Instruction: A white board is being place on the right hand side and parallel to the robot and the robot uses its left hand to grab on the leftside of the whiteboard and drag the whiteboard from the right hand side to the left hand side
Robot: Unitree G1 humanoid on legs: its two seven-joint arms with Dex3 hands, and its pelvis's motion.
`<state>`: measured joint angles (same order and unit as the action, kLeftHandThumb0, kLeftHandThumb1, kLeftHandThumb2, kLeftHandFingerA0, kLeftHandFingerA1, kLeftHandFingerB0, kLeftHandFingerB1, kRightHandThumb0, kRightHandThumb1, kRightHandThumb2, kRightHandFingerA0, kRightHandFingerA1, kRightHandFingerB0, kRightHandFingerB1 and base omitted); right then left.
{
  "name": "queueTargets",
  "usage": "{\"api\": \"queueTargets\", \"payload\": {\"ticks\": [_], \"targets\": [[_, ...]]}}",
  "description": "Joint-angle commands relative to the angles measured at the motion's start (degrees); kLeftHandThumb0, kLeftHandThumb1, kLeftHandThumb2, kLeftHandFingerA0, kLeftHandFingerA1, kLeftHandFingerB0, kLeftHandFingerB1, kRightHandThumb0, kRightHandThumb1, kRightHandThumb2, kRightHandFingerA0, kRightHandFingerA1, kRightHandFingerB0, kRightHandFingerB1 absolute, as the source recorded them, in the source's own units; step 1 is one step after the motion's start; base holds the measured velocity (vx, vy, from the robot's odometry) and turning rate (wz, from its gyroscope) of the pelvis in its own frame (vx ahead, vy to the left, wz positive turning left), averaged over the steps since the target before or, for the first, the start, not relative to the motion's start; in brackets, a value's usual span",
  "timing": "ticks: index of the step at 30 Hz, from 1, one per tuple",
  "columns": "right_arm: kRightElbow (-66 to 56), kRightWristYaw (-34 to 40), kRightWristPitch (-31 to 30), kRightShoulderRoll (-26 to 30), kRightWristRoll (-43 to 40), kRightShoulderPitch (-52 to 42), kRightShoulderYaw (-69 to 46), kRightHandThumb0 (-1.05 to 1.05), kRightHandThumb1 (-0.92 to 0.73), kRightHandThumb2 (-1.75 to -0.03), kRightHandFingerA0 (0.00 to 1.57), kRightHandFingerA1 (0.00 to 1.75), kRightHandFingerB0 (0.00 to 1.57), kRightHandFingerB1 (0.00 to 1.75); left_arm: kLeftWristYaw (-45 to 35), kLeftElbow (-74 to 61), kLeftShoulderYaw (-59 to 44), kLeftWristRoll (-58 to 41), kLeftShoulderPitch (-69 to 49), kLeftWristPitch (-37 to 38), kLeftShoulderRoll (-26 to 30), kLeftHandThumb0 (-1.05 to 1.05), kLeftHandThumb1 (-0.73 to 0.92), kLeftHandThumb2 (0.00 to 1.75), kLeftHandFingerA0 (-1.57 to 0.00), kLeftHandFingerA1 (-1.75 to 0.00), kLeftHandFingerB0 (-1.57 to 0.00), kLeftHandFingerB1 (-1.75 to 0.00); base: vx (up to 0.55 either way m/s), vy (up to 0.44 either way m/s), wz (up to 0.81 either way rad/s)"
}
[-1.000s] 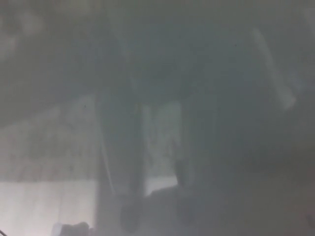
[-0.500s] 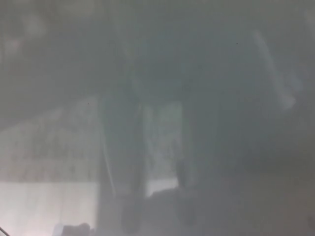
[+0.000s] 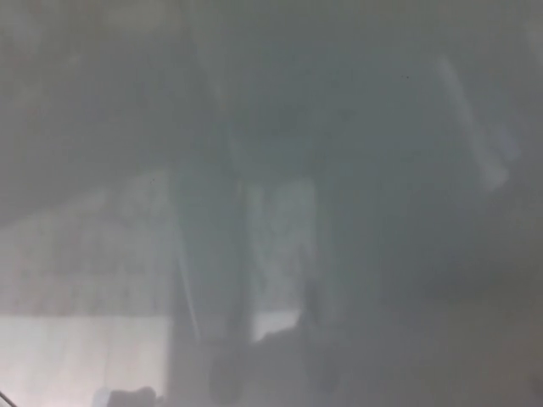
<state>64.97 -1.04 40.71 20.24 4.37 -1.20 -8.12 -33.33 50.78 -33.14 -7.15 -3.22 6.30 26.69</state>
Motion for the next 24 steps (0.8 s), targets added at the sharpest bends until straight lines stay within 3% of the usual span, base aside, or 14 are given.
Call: {"api": "queueTargets", "payload": {"ticks": [1, 3, 5, 6, 7, 9, 10, 11, 13, 14, 16, 17, 19, 24], "targets": [[0.6, 0.5, 0.8, 0.3, -0.8, -1.4, -0.7, -0.81, -0.8, -0.64, 0.69, 0.77, 0.41, 0.51, 2.4, -19.3, 3.7, -2.3, -12.1, -10.3, -6.2, -0.44, 0.59, 0.59, -0.16, -0.33, 0.0, -0.1, 0.0, 0.0, 0.0], [0.5, 0.3, 0.7, 0.2, -1.3, -1.7, -1.0, -0.81, -0.8, -0.63, 0.69, 0.77, 0.41, 0.5, 7.2, -27.9, 6.8, 0.6, -15.4, -15.4, -9.9, -0.51, 0.49, 0.7, -0.54, -0.5, -0.07, -0.29, 0.0, 0.0, 0.0], [0.4, 0.2, 0.9, 0.1, -1.5, -1.8, -1.2, -0.8, -0.8, -0.64, 0.69, 0.77, 0.41, 0.51, 9.2, -31.5, 8.7, 2.2, -16.9, -16.6, -11.9, -0.56, 0.51, 0.76, -0.5, -0.51, -0.06, -0.26, 0.0, 0.0, 0.0], [0.3, 0.4, 0.9, 0.1, -1.5, -1.9, -1.2, -0.78, -0.6, -1.04, 0.68, 0.79, 0.39, 0.6, 8.5, -30.4, 10.2, 3.6, -17.1, -14.5, -11.6, -0.51, 0.64, 0.62, -0.37, -0.39, -0.06, -0.18, 0.0, 0.0, 0.0], [0.2, 0.4, 0.9, 0.1, -1.4, -2.0, -1.2, -0.8, -0.8, -0.63, 0.7, 0.76, 0.42, 0.51, 7.9, -29.9, 11.5, 4.4, -17.3, -13.4, -11.2, -0.48, 0.67, 0.6, -0.14, -0.3, -0.03, -0.25, 0.0, 0.0, 0.0], [-0.2, 0.2, 0.9, 0.1, -1.6, -2.3, -1.3, -0.79, -0.8, -0.63, 0.7, 0.76, 0.42, 0.51, 8.4, -26.5, 13.9, 6.4, -17.0, -9.5, -10.5, -0.5, 0.68, 0.63, -0.14, -0.31, -0.06, -0.19, 0.0, 0.0, 0.0], [-0.3, 0.4, 0.9, 0.1, -1.4, -2.4, -1.3, -0.76, -0.6, -1.04, 0.68, 0.78, 0.39, 0.6, 9.8, -25.2, 14.8, 7.0, -16.7, -8.6, -10.4, -0.52, 0.68, 0.64, -0.15, -0.31, -0.07, -0.21, 0.0, 0.0, 0.0], [-0.4, 0.4, 0.9, 0.1, -1.3, -2.5, -1.3, -0.78, -0.79, -0.63, 0.72, 0.76, 0.43, 0.51, 11.1, -24.2, 15.6, 7.8, -16.4, -7.8, -10.3, -0.32, 0.5, 1.01, 0.0, -0.48, 0.0, -0.48, 0.0, 0.0, 0.0], [-0.3, 0.3, 0.9, 0.2, -1.2, -2.2, -1.4, -0.78, -0.79, -0.63, 0.71, 0.76, 0.43, 0.51, 13.4, -19.2, 16.9, 8.3, -14.8, -4.7, -10.0, -0.32, 0.52, 1.02, 0.0, -0.48, 0.0, -0.47, 0.0, 0.0, 0.0], [-0.3, 0.3, 0.9, 0.2, -1.1, -2.2, -1.4, -0.79, -0.79, -0.63, 0.71, 0.77, 0.42, 0.51, 13.8, -18.2, 17.2, 8.2, -14.4, -4.2, -9.8, -0.55, 0.71, 0.65, -0.22, -0.32, -0.11, -0.23, 0.0, 0.0, 0.0], [-0.3, 0.4, 1.0, 0.2, -1.0, -2.1, -1.4, -0.79, -0.61, -1.05, 0.72, 0.8, 0.39, 0.61, 13.9, -15.4, 17.6, 7.5, -13.4, -2.5, -9.2, -0.32, 0.53, 1.03, 0.0, -0.48, 0.0, -0.48, 0.0, 0.0, 0.0], [-0.3, 0.5, 1.0, 0.1, -0.8, -2.2, -1.3, -0.79, -0.8, -0.63, 0.71, 0.77, 0.43, 0.52, 13.6, -13.3, 17.5, 6.8, -12.8, -1.1, -9.0, -0.32, 0.52, 1.02, 0.0, -0.48, 0.0, -0.48, 0.0, 0.0, 0.0], [-0.2, 0.5, 1.3, 0.1, -0.7, -2.4, -1.3, -0.78, -0.8, -0.64, 0.69, 0.78, 0.42, 0.52, 14.1, -11.1, 17.5, 6.8, -12.2, 0.1, -8.6, -0.54, 0.68, 0.6, -0.24, -0.31, -0.11, -0.26, 0.0, 0.0, 0.0], [-0.1, 0.2, 1.1, 0.2, -0.8, -2.0, -1.3, -0.77, -0.79, -0.63, 0.69, 0.79, 0.42, 0.52, 14.2, -9.2, 17.8, 6.0, -11.5, 0.9, -8.4, -0.54, 0.67, 0.63, -0.26, -0.33, -0.11, -0.23, 0.0, 0.0, 0.0]]}}
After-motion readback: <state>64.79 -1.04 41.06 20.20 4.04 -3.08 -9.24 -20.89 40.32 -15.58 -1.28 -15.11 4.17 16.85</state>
